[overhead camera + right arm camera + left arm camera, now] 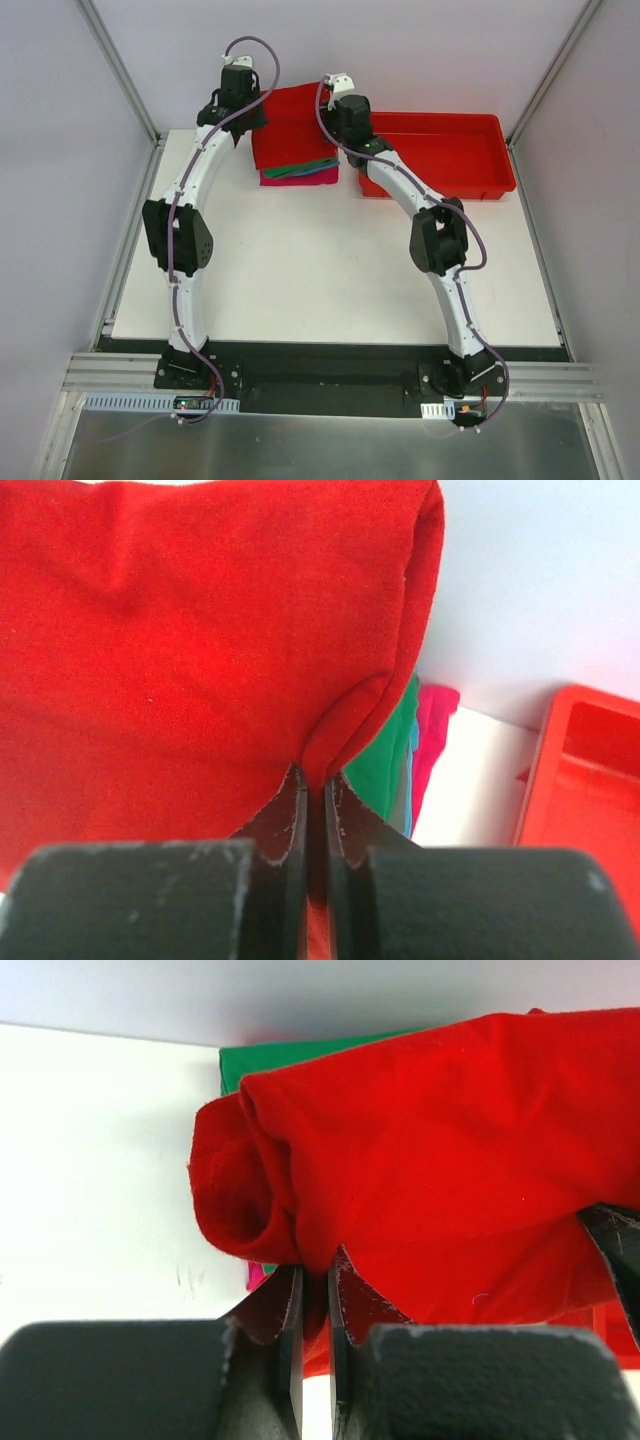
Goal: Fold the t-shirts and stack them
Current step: Put the neatly folded tshirt into the corner of the board with both arms
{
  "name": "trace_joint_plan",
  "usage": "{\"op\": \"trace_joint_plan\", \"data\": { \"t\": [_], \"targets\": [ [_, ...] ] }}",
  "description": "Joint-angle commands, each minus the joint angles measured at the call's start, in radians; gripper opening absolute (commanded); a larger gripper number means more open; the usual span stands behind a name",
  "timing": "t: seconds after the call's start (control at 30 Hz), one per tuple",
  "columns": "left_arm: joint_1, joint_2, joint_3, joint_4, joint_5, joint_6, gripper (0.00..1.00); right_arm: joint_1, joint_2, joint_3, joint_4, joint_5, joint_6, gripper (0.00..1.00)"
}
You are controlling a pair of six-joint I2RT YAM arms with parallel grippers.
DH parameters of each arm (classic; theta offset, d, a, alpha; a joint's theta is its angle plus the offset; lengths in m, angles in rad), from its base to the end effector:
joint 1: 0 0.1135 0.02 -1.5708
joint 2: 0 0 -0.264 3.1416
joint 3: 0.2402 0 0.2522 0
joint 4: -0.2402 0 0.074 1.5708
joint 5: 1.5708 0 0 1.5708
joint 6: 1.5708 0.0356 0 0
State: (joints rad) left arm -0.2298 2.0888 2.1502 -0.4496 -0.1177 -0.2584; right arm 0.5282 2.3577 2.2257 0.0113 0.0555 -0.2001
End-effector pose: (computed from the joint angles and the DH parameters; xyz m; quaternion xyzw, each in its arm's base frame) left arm 0.4808 -0.1082 0.3764 -0.0446 0.8282 -0.0871 0.5518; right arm 0.4902 0.2838 0.3139 -0.2493 0.7057 0.0878 0.6574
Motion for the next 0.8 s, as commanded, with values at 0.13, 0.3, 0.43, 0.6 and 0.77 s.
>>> {"op": "trace_joint_plan", "data": {
  "t": [0.13, 0.3, 0.43, 0.6, 0.77],
  "targets": [
    [0.037, 0.119, 0.146, 0.083, 0.044, 0.067, 0.00, -0.042, 0.221, 0.268, 0.334, -0.008, -0.001, 0.01],
    [0.069, 0.155, 0.145, 0.112, 0.087, 0.035, 0.00, -0.053, 0.267, 0.269, 0.394, -0.003, 0.017, 0.03],
    [0.093, 0.194, 0.152, 0.135, 0.156, -0.004, 0.00, -0.059, 0.291, 0.273, 0.401, -0.003, 0.030, 0.06],
    [0.096, 0.244, 0.180, 0.166, 0.168, 0.010, 0.07, -0.065, 0.310, 0.279, 0.400, 0.010, 0.037, 0.18],
    [0.098, 0.290, 0.209, 0.175, 0.153, 0.021, 0.48, -0.073, 0.321, 0.276, 0.386, 0.023, 0.028, 0.40]
  ]
}}
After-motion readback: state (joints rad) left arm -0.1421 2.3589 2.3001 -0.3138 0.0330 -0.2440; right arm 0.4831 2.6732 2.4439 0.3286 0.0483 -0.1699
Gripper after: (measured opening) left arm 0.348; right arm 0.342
